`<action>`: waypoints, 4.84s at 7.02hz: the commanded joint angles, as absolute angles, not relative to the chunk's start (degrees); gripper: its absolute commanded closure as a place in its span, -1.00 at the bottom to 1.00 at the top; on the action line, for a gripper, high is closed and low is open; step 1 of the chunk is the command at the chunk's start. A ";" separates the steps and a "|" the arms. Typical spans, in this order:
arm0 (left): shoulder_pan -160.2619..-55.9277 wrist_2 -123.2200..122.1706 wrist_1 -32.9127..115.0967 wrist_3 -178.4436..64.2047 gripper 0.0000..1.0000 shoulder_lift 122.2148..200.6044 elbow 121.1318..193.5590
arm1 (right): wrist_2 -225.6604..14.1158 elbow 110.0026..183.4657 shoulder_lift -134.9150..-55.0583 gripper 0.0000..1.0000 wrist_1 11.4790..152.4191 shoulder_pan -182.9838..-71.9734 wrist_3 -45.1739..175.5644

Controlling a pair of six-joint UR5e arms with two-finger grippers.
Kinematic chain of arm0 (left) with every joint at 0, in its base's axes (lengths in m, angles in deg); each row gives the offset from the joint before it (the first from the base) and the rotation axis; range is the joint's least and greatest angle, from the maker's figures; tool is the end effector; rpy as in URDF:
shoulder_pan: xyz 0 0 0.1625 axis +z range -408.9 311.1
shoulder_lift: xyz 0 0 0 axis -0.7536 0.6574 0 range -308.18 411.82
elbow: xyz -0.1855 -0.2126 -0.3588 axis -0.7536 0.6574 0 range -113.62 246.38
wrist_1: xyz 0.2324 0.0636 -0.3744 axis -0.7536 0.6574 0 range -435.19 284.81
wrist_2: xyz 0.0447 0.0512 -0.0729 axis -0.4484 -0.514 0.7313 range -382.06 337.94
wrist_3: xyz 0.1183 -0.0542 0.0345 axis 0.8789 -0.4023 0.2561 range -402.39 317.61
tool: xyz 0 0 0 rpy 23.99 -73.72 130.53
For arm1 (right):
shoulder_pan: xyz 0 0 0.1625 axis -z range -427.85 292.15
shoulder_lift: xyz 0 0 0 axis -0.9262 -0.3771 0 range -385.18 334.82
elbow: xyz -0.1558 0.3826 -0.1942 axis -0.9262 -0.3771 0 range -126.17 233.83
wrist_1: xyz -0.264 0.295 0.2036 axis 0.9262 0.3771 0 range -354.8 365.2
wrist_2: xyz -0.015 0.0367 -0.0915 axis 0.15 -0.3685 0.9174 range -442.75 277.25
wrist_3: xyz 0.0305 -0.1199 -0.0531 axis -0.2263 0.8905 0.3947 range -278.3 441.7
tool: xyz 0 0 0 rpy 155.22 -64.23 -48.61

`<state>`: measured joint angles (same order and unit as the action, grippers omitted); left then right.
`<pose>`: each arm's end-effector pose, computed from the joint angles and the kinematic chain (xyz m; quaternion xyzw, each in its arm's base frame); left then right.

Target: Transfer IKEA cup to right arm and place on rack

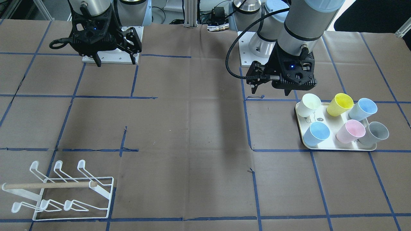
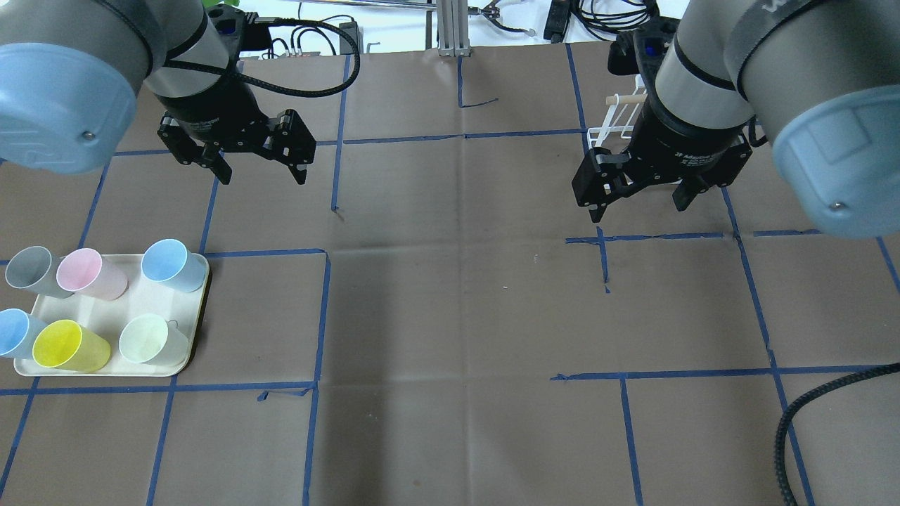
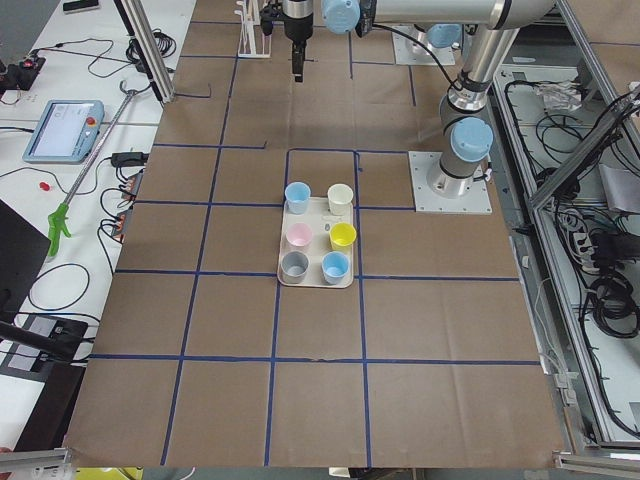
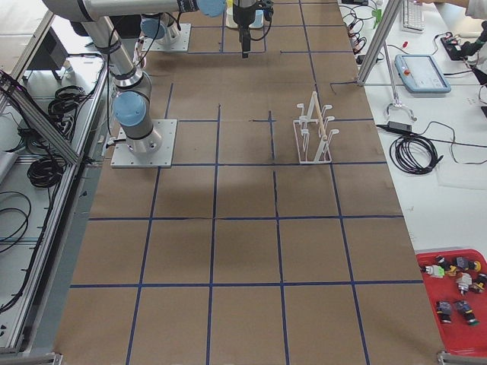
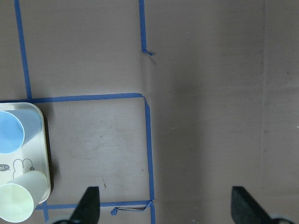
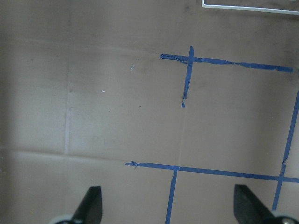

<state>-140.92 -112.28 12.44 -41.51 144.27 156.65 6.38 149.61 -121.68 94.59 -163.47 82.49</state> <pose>-0.1518 -0.5376 0.4631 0.0253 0.9997 0.0031 0.0020 0.1811 -0.4574 0.4869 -0.0560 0.9984 -0.0005 0.0077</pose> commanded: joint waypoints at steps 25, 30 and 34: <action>-115.87 -112.14 -13.99 -15.41 -0.99 146.91 179.31 | 6.20 149.45 -121.07 -1.00 94.67 -163.21 82.66; -114.91 -112.41 -19.38 -17.34 -0.99 153.59 182.04 | 6.28 149.71 -120.89 -1.00 94.67 -163.12 82.66; -114.73 -112.59 -19.55 -16.73 -0.53 153.94 181.95 | 6.81 149.80 -120.80 -1.00 94.67 -162.86 82.66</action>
<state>-114.79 -112.63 -19.46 -17.10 153.81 182.02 6.68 149.80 -120.83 94.67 -162.96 82.66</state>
